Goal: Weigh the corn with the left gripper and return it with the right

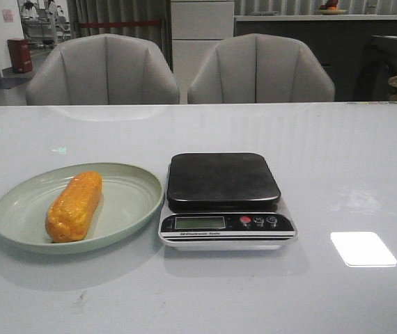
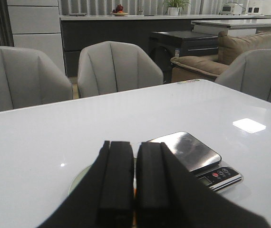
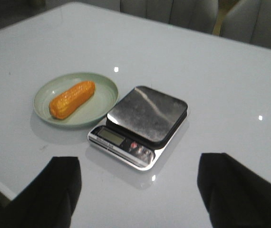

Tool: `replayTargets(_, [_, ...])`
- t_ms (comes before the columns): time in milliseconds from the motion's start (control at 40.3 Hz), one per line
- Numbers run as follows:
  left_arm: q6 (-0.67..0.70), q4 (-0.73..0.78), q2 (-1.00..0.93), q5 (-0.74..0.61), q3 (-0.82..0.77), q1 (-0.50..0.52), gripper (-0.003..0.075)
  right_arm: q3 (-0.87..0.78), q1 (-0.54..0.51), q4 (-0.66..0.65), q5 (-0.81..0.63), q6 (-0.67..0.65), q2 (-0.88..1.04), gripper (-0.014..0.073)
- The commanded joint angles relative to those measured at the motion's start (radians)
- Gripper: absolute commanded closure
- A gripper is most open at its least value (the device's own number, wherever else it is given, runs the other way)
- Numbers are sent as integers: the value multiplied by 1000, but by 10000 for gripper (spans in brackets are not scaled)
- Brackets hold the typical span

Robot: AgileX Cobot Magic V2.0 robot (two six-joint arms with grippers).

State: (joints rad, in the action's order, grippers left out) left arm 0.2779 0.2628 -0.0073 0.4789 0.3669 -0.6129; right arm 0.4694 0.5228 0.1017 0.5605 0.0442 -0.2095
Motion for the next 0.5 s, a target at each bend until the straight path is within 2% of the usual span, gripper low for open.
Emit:
replayTargets(0, [-2,9,-16,-78,26,-1,588,-58,-5,-13,-188,10,76,-14])
replayTargets(248, [-2,9,-16,-78,26,-1,588,-225,-5,-13,-392,10,121,-14])
replayTargets(397, [-2,9,-16,-78,26,-1,588,-256,-5,-13,-444,10,121,-10])
replayTargets(472, [-2,9,-16,-78,26,-1,588,-257,-5,-13,-447,10,121,59])
